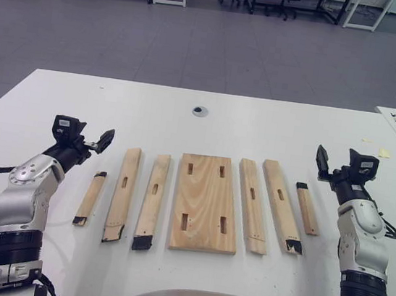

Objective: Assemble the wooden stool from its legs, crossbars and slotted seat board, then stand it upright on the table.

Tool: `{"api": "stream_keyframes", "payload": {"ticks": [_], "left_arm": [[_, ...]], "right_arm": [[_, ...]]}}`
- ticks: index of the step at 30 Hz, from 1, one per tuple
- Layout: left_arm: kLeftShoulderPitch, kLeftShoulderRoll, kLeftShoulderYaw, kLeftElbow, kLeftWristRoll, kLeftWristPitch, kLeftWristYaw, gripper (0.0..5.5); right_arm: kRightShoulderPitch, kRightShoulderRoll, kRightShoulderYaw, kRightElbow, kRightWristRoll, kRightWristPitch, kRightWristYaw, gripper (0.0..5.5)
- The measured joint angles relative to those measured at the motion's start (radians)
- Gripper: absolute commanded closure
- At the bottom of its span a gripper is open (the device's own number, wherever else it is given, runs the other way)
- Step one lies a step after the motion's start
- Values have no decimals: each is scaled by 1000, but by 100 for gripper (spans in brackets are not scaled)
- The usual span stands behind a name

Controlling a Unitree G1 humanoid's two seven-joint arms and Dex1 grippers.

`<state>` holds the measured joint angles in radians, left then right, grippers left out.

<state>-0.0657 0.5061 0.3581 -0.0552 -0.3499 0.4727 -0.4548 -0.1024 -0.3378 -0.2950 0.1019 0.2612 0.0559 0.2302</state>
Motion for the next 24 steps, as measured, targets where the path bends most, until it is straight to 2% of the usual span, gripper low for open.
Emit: {"api": "stream_keyframes", "payload": {"ticks": [6,12,16,23,24], "left_arm": [[78,29,5,-102,-13,112,-8,119],[204,96,30,-242,-82,312,-48,119],[217,122,40,-300,-92,390,-46,119],[258,127,25,-333,-72,418,-34,119],[263,129,21,-330,-68,418,-34,137]], "right_arm": [[-4,-7,0,2,-24,0,1,142],[-7,-32,-9,10,-30,1,3,142],[-7,-35,-3,21,-34,1,7,142],[-3,-35,2,37,-43,0,10,142],[-2,-35,2,40,-49,-2,10,142]]}}
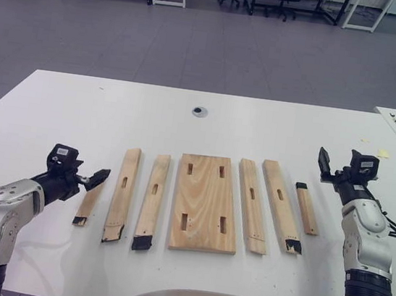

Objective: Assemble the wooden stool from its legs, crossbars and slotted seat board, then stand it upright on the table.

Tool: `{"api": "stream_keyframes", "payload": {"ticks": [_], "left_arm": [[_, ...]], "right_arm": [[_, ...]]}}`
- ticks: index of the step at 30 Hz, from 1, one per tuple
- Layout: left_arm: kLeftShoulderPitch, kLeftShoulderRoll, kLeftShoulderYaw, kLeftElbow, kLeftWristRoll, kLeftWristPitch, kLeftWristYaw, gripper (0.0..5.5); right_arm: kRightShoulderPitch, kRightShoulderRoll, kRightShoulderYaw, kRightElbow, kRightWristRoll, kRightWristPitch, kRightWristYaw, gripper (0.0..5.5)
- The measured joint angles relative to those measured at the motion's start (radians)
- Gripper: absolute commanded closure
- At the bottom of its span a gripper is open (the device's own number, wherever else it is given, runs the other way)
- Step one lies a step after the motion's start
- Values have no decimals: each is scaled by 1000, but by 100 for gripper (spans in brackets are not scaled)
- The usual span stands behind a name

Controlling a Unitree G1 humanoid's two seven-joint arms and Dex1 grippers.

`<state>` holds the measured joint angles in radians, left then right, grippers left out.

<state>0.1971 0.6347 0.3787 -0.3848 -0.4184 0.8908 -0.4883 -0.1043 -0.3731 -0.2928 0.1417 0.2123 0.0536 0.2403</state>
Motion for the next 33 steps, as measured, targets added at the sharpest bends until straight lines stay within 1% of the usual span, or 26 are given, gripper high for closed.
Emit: {"api": "stream_keyframes", "payload": {"ticks": [2,7,9,10,17,23,25,27,29,31,32,33], "left_arm": [[16,5,-4,2,7,0,-1,159],[39,8,-37,3,33,-1,-3,249],[64,11,-57,16,49,-7,-5,295],[73,14,-66,29,68,-10,-5,307],[143,54,-109,56,119,-125,-25,416],[142,57,-123,60,137,-152,-26,421],[121,32,-120,83,133,-190,-27,421],[20,-18,-98,111,95,-264,-26,421],[-168,-45,-91,125,67,-354,-27,421],[-363,-98,-148,192,69,-438,-30,421],[-472,-153,-202,238,74,-488,-36,421],[-534,-196,-245,267,77,-522,-45,421]], "right_arm": [[0,0,0,6,-4,-6,0,142],[0,0,0,19,-7,-20,8,142],[0,0,0,23,-7,-21,8,142],[0,1,0,23,-8,-21,7,142],[1,5,0,24,-12,-27,9,142],[1,5,6,27,-17,-27,11,142],[-1,5,10,29,-17,-27,13,142],[-19,4,18,7,9,8,40,142],[-73,7,23,-69,113,94,81,142],[-182,34,22,-166,266,213,98,142],[-283,61,31,-212,359,287,106,142],[-357,88,39,-230,426,335,105,142]]}}
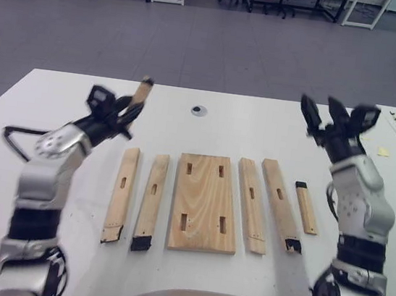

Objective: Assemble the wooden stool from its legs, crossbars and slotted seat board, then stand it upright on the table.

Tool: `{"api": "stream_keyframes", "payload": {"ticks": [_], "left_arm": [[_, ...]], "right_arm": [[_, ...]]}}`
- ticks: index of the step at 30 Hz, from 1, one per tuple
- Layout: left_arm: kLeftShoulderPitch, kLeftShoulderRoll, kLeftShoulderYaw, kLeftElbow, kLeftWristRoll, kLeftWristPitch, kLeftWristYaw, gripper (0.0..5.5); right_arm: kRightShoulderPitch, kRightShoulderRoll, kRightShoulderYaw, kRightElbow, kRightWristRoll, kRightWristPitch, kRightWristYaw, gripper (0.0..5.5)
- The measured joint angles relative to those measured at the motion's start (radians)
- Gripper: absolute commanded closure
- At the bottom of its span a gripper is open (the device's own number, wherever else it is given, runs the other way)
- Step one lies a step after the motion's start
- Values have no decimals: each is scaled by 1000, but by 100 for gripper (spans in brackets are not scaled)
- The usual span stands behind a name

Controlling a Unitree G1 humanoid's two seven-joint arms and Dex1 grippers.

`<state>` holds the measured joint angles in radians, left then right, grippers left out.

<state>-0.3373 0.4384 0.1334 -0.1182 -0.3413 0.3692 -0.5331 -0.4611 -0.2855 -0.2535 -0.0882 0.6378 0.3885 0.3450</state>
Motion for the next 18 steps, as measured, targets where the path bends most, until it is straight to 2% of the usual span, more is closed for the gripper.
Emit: {"api": "stream_keyframes", "payload": {"ticks": [3,5,14,18], "left_arm": [[-157,-136,-121,61,29,-99,-3,421],[-230,-181,-161,75,42,-154,-2,421],[-276,-211,-222,89,89,-211,-9,421],[-276,-210,-222,89,100,-219,-9,421]], "right_arm": [[-204,111,6,34,161,139,-72,142],[-264,153,13,35,226,196,-106,142],[-265,215,-3,27,385,351,-182,142],[-265,215,25,23,385,392,-188,202]]}}
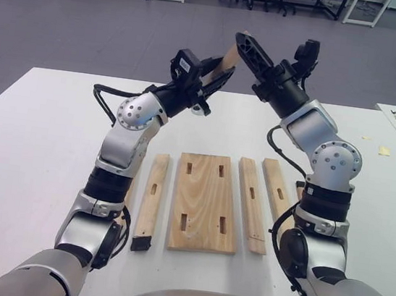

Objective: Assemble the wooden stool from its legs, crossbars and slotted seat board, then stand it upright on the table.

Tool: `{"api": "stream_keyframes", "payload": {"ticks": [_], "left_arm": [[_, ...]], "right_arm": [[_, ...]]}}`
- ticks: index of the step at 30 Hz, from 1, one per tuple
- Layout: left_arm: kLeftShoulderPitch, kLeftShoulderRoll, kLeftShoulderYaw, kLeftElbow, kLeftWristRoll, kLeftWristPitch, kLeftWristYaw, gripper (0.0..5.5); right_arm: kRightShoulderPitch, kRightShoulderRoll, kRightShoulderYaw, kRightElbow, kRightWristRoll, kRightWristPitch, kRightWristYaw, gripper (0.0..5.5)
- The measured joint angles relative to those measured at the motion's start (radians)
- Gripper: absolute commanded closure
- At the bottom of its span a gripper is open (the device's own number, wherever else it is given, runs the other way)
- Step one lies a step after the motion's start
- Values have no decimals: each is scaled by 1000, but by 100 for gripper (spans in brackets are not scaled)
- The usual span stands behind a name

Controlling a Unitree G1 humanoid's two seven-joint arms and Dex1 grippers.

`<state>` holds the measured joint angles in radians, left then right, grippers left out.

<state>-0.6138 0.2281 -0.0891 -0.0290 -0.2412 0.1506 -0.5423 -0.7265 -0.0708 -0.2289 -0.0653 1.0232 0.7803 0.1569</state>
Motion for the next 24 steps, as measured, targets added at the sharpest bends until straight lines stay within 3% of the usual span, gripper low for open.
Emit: {"api": "stream_keyframes", "payload": {"ticks": [15,20,21,24], "left_arm": [[0,21,-8,19,61,-73,-32,421],[-1,29,-15,20,85,-89,-33,421],[-2,32,-21,23,94,-89,-32,381],[10,52,-45,18,102,-66,-47,339]], "right_arm": [[0,16,-2,-25,38,41,-64,503],[0,23,10,-32,8,18,-69,509],[2,29,19,-32,-13,3,-65,509],[27,28,18,-61,-117,-91,-89,509]]}}
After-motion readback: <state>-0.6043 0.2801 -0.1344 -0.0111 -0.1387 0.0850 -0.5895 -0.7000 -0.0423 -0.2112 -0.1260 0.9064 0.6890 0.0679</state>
